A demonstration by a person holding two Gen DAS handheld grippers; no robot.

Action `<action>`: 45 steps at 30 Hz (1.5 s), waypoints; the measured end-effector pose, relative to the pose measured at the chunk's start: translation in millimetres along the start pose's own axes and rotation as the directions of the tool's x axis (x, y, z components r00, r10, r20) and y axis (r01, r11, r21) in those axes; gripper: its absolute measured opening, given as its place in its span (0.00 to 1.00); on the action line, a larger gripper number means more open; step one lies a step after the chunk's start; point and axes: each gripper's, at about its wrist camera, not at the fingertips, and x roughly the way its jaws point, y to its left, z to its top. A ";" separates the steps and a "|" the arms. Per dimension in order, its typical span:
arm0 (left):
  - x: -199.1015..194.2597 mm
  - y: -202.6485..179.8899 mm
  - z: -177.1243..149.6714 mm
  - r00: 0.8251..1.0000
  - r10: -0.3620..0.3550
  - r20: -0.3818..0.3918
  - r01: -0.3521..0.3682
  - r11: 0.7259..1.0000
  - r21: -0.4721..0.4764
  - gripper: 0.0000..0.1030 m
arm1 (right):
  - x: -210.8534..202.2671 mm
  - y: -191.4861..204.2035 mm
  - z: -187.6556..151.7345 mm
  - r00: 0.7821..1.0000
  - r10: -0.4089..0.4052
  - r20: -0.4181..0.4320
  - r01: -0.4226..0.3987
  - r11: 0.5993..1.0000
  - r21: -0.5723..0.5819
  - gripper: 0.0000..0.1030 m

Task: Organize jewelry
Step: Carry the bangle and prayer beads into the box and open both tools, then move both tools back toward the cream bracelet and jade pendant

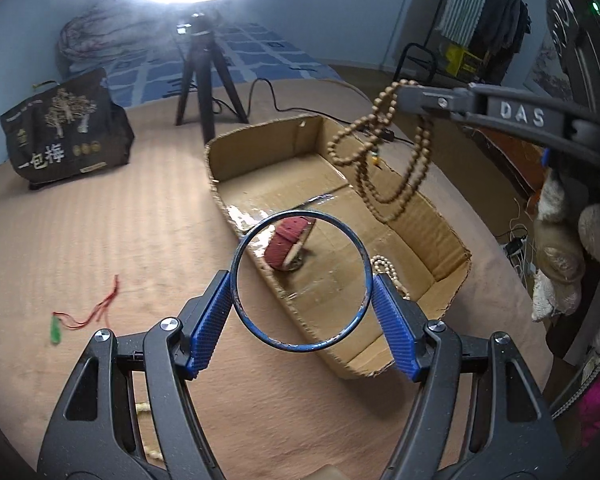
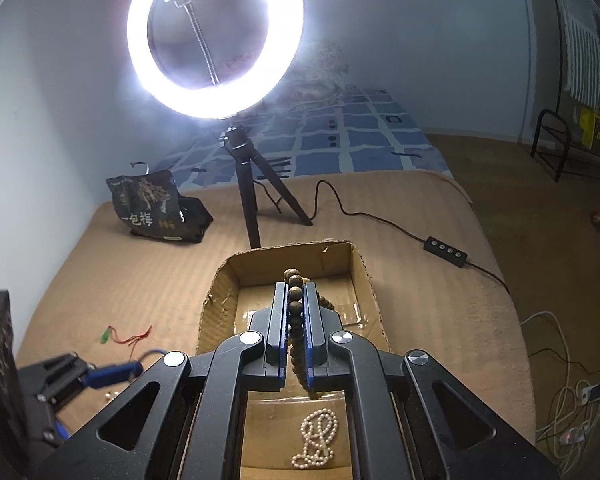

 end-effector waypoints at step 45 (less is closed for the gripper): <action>-7.4 8.8 0.6 0.999 0.042 -0.015 -0.041 0.999 0.035 0.75 | -2.6 -10.0 -3.3 0.998 -0.054 -0.018 0.055 0.995 0.080 0.69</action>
